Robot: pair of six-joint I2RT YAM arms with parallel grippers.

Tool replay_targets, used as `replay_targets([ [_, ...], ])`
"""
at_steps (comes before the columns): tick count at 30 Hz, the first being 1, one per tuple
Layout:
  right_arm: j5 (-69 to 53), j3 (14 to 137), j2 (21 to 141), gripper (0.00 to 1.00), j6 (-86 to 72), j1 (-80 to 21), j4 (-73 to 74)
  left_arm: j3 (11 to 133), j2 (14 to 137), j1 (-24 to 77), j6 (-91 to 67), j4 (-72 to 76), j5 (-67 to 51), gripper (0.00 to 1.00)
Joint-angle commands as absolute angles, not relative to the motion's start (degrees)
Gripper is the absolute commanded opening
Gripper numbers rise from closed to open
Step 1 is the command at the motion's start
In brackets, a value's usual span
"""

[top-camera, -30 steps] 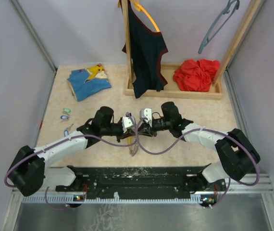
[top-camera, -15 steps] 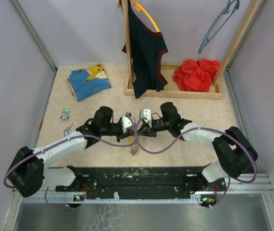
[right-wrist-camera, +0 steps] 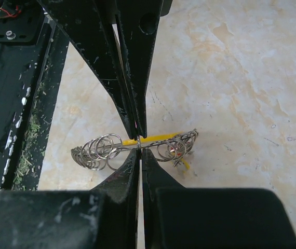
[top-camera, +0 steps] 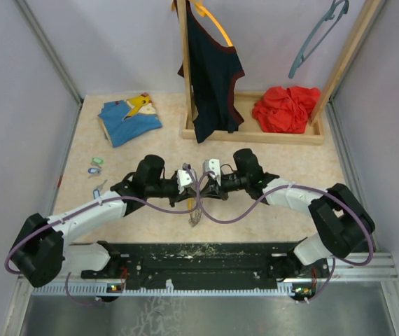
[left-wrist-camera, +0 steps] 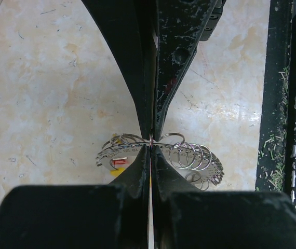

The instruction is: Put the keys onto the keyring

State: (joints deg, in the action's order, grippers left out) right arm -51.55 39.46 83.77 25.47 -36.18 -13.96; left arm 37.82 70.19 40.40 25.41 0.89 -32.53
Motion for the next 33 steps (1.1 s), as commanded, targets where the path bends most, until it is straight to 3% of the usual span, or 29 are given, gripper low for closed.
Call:
replay_targets([
  [1,-54.93,42.10,84.11,0.00,25.49,-35.86,-16.69,38.98,68.64,40.78,26.05,2.64,-34.74,0.00],
  [25,-56.77,43.23,85.67,0.09,27.16,-35.91,-15.12,39.55,69.07,40.78,26.09,3.40,-37.35,0.00],
  [30,-56.65,43.42,85.78,0.00,27.71,-35.86,-14.28,39.44,68.99,40.78,25.96,3.44,-36.84,0.00],
  [33,-56.07,43.34,85.55,0.00,27.76,-35.88,-13.90,38.98,68.38,40.78,25.46,4.00,-35.35,0.01],
])
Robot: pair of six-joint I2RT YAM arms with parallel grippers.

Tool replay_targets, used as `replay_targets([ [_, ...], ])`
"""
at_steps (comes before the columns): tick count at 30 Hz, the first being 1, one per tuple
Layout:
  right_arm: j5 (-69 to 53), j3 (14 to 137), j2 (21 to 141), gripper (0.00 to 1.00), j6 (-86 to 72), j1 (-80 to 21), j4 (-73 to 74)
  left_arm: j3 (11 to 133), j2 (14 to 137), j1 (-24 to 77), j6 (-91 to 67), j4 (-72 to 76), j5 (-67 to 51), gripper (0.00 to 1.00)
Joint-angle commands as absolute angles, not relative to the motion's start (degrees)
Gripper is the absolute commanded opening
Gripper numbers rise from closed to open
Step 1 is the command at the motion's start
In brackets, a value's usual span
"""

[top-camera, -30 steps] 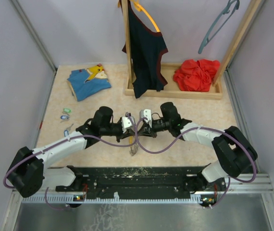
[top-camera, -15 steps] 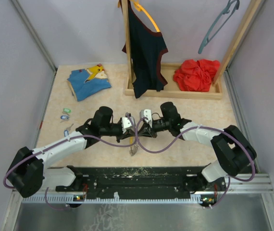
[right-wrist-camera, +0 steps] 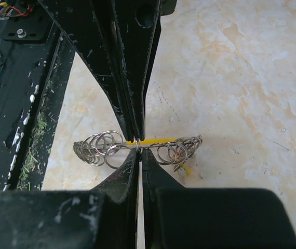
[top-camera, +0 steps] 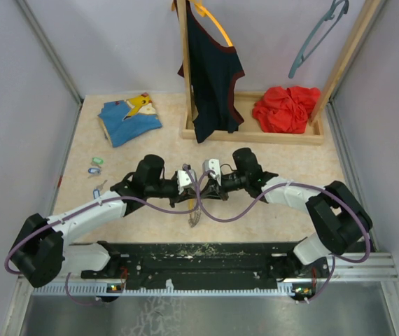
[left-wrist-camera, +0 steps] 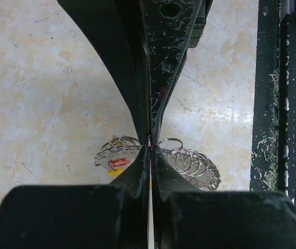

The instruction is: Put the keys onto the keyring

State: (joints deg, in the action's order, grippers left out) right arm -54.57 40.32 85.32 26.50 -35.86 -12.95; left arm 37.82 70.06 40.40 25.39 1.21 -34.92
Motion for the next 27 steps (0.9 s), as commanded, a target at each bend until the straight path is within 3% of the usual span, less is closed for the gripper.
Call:
replay_targets([
  [1,-55.79,43.21,85.40,0.00,27.73,-35.86,-13.93,38.59,67.97,40.78,24.96,4.42,-34.36,0.04],
  [12,-49.93,42.63,81.78,0.00,20.16,-34.83,-15.41,28.99,59.63,40.69,13.97,18.70,-4.62,0.35],
  [15,-46.71,41.49,80.33,0.00,18.98,-34.76,-16.72,27.16,58.59,40.56,11.06,21.85,1.99,0.51],
  [22,-44.57,38.29,76.65,0.00,18.10,-34.55,-19.96,26.01,58.92,38.94,4.69,24.50,13.01,0.73],
  [25,-44.99,36.69,75.68,0.00,17.54,-34.54,-21.76,26.02,59.51,37.53,0.75,24.61,17.51,0.88],
  [27,-44.72,35.26,74.79,0.00,16.66,-34.54,-23.51,26.08,59.86,36.03,-1.66,24.02,19.97,0.91],
])
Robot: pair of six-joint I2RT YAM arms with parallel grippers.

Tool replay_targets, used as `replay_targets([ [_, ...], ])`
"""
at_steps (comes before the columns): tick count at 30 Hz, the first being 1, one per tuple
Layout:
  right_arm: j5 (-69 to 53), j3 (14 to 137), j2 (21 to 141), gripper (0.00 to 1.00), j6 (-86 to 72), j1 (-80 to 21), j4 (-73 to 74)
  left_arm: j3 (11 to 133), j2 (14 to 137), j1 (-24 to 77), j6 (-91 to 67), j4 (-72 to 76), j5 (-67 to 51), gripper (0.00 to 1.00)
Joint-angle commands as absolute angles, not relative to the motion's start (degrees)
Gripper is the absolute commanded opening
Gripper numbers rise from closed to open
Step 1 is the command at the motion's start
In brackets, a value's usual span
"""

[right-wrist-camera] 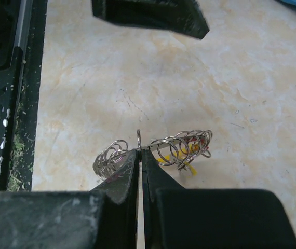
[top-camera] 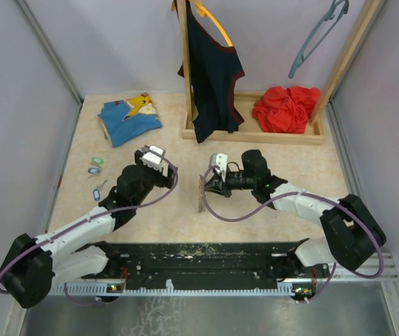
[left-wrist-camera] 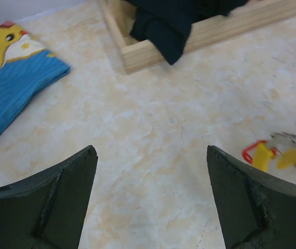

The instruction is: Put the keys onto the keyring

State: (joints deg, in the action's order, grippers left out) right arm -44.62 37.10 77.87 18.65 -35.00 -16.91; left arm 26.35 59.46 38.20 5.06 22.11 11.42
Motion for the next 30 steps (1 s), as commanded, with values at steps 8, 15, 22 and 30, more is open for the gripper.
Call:
replay_targets([
  [8,-42.15,27.74,72.01,0.00,10.93,-34.55,-37.53,26.76,60.59,23.14,-15.56,14.12,24.82,0.88],
  [15,-34.25,24.52,68.44,0.00,13.96,-37.23,-38.57,29.76,65.15,10.83,-24.26,5.30,23.11,0.85],
  [22,-28.05,22.76,65.08,0.00,16.42,-39.86,-38.36,32.32,69.41,-0.04,-27.67,0.09,20.12,0.81],
  [30,-24.31,22.28,63.75,0.00,18.56,-41.92,-37.88,34.71,75.13,-7.97,-29.56,-4.01,19.41,0.74],
])
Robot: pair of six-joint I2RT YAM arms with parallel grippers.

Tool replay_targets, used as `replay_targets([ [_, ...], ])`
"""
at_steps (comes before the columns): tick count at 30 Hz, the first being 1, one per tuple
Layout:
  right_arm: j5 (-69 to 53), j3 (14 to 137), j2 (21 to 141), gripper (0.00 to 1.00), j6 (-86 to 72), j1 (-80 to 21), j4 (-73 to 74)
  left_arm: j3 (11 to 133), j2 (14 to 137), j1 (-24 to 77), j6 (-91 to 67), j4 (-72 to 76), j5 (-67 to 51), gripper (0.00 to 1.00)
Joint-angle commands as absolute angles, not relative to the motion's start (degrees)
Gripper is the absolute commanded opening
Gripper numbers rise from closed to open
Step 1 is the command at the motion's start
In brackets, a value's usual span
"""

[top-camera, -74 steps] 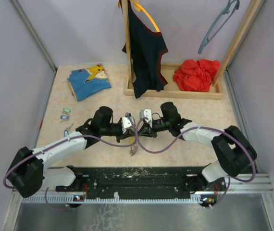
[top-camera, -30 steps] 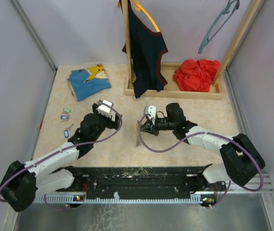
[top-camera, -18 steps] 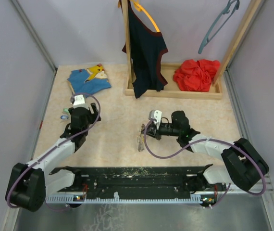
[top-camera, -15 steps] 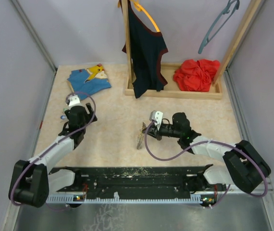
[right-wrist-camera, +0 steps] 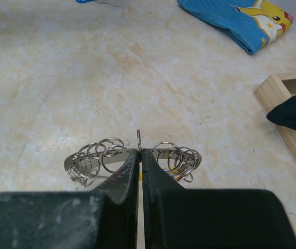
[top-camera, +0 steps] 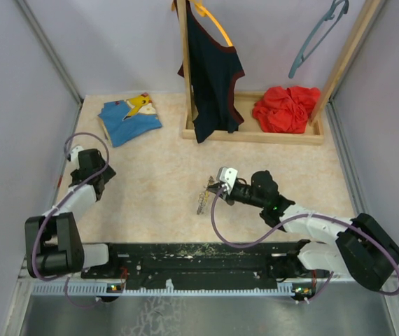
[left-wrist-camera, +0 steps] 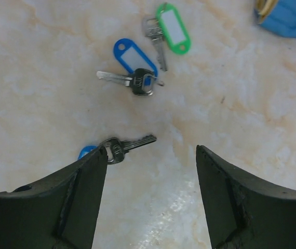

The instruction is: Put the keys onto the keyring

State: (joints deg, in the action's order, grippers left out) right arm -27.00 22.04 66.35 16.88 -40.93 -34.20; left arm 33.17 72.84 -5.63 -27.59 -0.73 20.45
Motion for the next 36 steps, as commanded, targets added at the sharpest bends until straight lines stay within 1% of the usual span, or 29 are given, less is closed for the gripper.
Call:
replay_targets([
  [1,-23.86,22.20,63.65,0.00,18.74,-42.12,-37.87,34.79,75.93,-8.50,-29.75,-3.97,19.28,0.73],
  [4,-22.80,22.06,63.33,0.00,19.32,-42.90,-37.83,35.14,78.66,-9.79,-29.97,-4.02,19.48,0.69],
  [9,-22.06,21.96,62.98,0.00,19.73,-43.13,-37.70,35.50,82.01,-11.31,-29.90,-3.50,19.24,0.67],
  [12,-21.82,21.97,63.00,0.00,19.87,-43.24,-37.71,35.95,83.69,-11.90,-29.37,-3.43,17.41,0.62],
  [13,-21.67,21.93,63.02,0.00,19.86,-43.24,-37.71,36.42,84.20,-11.89,-28.94,-3.70,16.20,0.59],
  [16,-21.46,21.95,62.99,0.00,19.96,-43.24,-37.65,36.79,85.31,-11.88,-27.95,-4.01,12.28,0.55],
  [22,-20.80,21.97,63.04,0.00,20.00,-43.31,-37.49,36.10,84.03,-11.79,-27.30,-3.93,-0.65,0.43],
  [26,-20.56,22.10,63.11,0.00,20.06,-43.32,-37.34,33.72,82.16,-11.35,-27.51,-3.07,-9.53,0.41],
  [28,-20.61,22.20,63.27,0.00,20.00,-43.30,-37.29,32.78,80.97,-9.38,-27.59,-3.14,-10.90,0.42],
  [32,-20.58,22.48,63.66,0.00,20.12,-43.32,-36.74,31.64,79.84,-2.33,-29.41,-3.08,-10.00,0.44],
  [36,-20.61,22.87,63.90,0.00,20.32,-43.27,-36.09,33.23,80.98,7.96,-31.72,-2.89,-7.81,0.45],
])
